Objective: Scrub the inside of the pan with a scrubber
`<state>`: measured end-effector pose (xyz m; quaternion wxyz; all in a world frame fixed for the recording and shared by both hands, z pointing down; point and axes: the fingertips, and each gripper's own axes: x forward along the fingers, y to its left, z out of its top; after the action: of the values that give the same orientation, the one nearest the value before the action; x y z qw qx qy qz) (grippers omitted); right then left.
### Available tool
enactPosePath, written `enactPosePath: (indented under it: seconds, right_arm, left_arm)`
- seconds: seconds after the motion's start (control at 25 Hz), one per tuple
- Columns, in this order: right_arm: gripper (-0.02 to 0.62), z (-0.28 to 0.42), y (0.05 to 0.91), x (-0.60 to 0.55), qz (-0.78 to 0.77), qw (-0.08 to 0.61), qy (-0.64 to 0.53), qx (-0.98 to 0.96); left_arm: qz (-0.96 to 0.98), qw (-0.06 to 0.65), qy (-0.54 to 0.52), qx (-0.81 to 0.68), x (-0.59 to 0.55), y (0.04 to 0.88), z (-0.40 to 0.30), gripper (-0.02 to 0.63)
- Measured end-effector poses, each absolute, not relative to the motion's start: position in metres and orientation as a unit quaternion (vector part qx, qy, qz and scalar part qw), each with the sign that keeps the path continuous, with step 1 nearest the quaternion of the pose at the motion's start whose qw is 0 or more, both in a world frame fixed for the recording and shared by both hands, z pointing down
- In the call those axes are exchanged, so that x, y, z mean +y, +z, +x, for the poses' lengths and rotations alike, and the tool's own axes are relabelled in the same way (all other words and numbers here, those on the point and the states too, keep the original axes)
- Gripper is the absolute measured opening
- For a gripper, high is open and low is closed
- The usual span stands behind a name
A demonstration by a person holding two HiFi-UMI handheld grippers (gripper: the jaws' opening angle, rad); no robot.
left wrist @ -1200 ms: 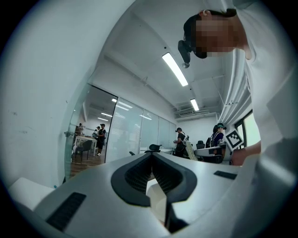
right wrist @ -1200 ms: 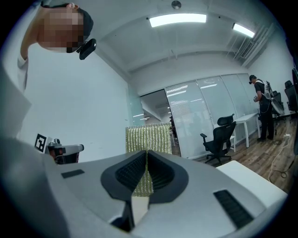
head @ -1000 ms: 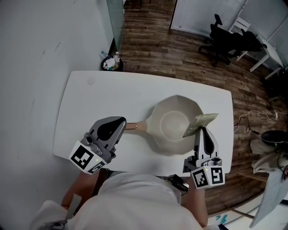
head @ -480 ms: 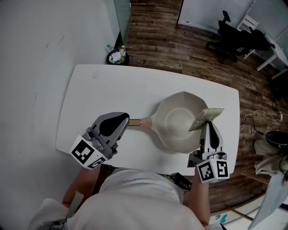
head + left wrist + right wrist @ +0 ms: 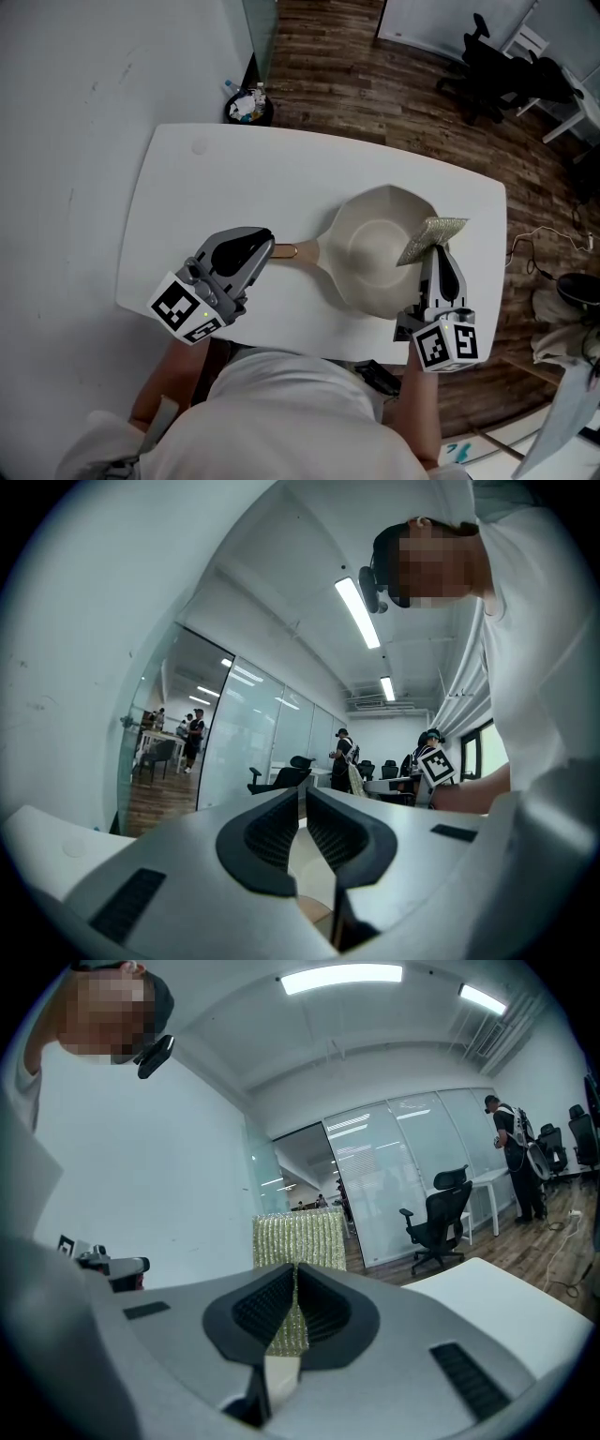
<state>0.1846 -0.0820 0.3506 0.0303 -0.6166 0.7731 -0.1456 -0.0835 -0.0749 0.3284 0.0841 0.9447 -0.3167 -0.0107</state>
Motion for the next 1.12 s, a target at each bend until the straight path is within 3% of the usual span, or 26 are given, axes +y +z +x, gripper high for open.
enactPosePath:
  seconds: [0.24, 0.56, 1.12]
  right_arm:
    - [0.028, 0.192, 0.375, -0.087, -0.617, 0.018, -0.161, 0.77]
    - [0.028, 0.2, 0.409, -0.092, -0.62, -0.004, -0.183, 0.763]
    - [0.028, 0.206, 0.451, -0.093, -0.619, -0.029, -0.22, 0.754]
  left_arm:
    - [0.944, 0.111, 0.035, -0.308, -0.08, 0.357, -0.08, 0.015]
    - [0.945, 0.084, 0.119, -0.293, -0.083, 0.393, -0.071, 0.018]
    - [0.932, 0.014, 0.296, -0.209, -0.077, 0.454, -0.048, 0.139]
